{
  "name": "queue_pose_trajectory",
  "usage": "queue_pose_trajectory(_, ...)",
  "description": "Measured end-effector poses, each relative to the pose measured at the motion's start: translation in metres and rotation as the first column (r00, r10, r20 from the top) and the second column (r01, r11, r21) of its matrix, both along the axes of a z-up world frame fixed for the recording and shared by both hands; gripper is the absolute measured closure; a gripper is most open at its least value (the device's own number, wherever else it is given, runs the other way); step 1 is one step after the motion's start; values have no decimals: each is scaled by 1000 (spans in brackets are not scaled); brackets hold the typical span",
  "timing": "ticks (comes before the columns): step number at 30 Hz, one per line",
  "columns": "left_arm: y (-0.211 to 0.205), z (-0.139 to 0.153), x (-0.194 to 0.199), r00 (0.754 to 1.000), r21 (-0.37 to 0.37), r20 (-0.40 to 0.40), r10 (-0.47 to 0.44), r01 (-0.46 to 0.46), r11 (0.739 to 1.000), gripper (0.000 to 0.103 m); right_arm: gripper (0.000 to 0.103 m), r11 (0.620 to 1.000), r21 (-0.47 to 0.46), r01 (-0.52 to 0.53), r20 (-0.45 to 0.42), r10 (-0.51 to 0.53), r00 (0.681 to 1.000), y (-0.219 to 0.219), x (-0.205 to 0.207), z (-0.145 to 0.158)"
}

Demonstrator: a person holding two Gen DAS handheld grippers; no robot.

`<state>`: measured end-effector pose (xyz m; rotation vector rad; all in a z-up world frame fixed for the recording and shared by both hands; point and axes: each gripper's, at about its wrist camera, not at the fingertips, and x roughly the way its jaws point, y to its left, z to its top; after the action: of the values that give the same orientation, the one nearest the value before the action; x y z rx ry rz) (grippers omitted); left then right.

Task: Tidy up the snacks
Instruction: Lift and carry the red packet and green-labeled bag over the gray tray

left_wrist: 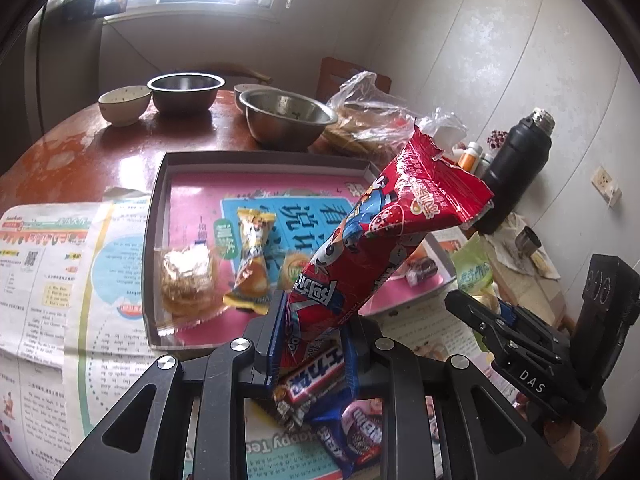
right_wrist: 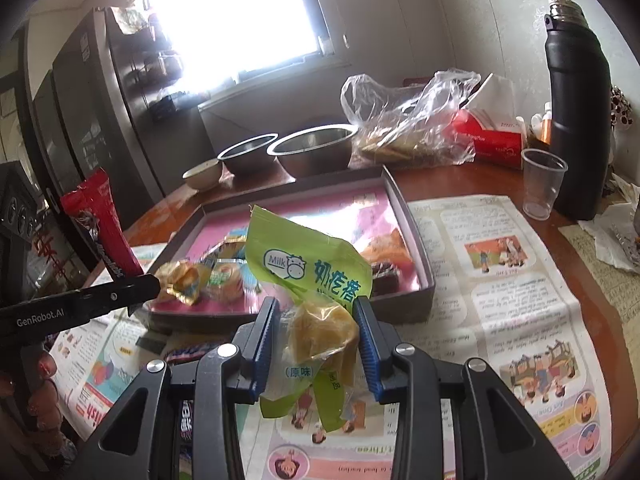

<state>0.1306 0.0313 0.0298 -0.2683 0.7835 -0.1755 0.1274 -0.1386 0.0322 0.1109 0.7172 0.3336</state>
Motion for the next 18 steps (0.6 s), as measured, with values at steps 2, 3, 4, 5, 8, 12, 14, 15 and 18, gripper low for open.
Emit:
queue_pose_trajectory(2,0,3,3,1000,-3,8,3,-3,1000,78,65,1000,3,3,7,-3,1000,0,2,2)
queue_pose_trajectory(3,0,4,5,1000,-3,10,6,-6,1000,78,65,1000,6,3,9,-3,1000,0,4,4)
queue_pose_trajectory(4,1,4,6,1000,-5,13,8,-8,1000,78,65,1000,8,3,13,-3,1000,-1,5,5)
queue_pose_trajectory(5,1,5,8,1000,-5,16,10,-10,1000,78,65,1000,9,3,17,-3,1000,0,7,7)
queue_pose_trajectory(8,2,6,14,1000,-12,17,14,-14,1000,78,65,1000,15,6,27,-7,1000,-1,10,10)
queue_pose_trajectory(12,2,7,21,1000,-16,21,16,-15,1000,78,65,1000,21,12,40,-13,999,-3,15,15)
queue_pose_trajectory(14,2,6,25,1000,-18,21,17,-16,1000,78,65,1000,21,17,45,-18,999,-3,17,17)
queue_pose_trajectory(15,2,6,26,1000,-20,21,17,-16,1000,78,65,1000,22,17,47,-18,999,-3,19,18)
queue_pose_trajectory(18,3,6,29,1000,-27,22,14,-13,1000,78,65,1000,22,20,48,-21,999,-3,24,19)
